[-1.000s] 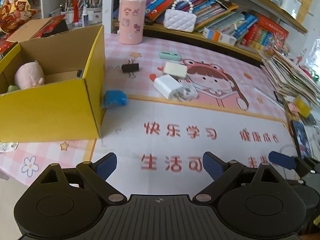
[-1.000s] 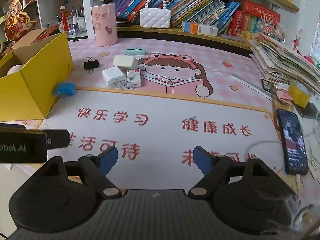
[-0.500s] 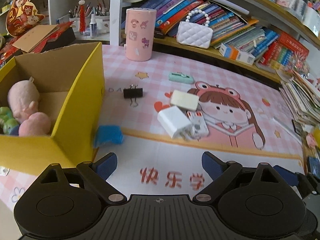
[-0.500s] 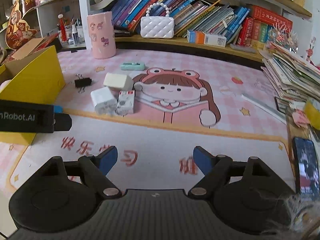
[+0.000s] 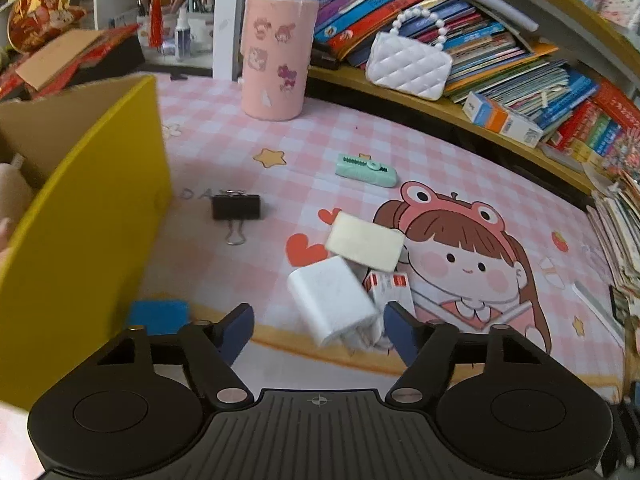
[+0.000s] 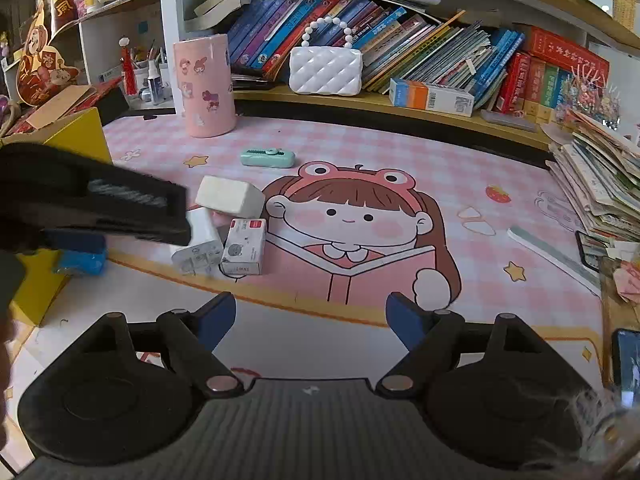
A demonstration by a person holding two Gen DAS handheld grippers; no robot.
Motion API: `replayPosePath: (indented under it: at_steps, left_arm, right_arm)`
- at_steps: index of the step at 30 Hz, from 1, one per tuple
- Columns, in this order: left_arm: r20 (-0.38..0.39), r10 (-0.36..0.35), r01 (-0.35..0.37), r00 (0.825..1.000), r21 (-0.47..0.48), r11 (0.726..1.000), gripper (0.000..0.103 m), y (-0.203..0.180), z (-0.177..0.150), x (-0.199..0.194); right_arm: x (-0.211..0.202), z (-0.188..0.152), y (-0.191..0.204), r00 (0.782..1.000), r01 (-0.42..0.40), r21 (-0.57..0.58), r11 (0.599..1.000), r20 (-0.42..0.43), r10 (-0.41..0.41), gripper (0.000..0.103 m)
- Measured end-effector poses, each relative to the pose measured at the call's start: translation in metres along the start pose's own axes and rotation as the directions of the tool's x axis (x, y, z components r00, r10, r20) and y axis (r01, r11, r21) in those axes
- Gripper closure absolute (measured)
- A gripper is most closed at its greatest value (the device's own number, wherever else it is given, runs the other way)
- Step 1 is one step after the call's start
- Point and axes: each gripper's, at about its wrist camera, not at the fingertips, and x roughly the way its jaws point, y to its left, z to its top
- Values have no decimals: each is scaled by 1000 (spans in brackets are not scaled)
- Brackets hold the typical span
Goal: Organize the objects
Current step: 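Grasp the white charger with the left tool while the right tool grasps the white card box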
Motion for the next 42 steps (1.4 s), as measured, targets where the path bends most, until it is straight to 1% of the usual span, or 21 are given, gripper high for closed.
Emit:
replayPosePath:
  at_steps: [6,8,12,18,20,24,26,30,34,38,40,41,42]
  left_arm:
    - [-35,-8,6,999,-47,999,43,-5,12,25]
    - [-47,7,-9,999,-50,999,53,-7,14,32]
    - [-50,16,-18,999,-47,999,55,-6,14,37]
    - [-37,18,-17,999,17,1000,55,-4,13,35]
    - [-40,28,-28,999,16,999,57,1,13,31]
    - [-20,41,-41,999,-39,998,60,20,12,14]
    - [1,34,-33,999,-52,998,62,26,12,1]
    - [45,22,-19,999,-65,998,62,32,16,-22]
    - [67,11,-5,998,-86,996,62,37,17,-38]
    - [84,1,7,997,-93,996,62,38,16,-52]
    - [89,-2,11,996,-94,996,62,38,14,-57]
    - [90,-4,13,996,-94,995,62,38,13,-60]
    - [92,-8,17,996,-96,995,62,38,12,-62]
  right_arm:
    - [11,5,-4,1000,-11,3,1000,-8,11,21]
    - [13,6,-5,1000,-16,2,1000,-9,16,21]
    - [16,8,-5,1000,-29,1,1000,-10,29,21]
    - [25,9,-1,998,-60,-9,998,-19,60,21]
    - [29,11,2,997,-72,-18,997,-22,72,21]
    - [36,15,8,995,-97,-32,995,-22,96,20]
    - [40,17,12,994,-110,-40,993,-21,109,20]
    - [53,21,20,991,-130,-59,990,-25,129,18]
    - [69,25,30,989,-142,-70,987,-38,140,18]
    - [83,27,34,990,-133,-68,989,-58,129,31]
    - [87,29,36,993,-117,-78,990,-45,113,36]
    - [88,29,36,993,-115,-82,990,-39,113,40]
    - [89,30,37,993,-117,-84,990,-32,114,50]
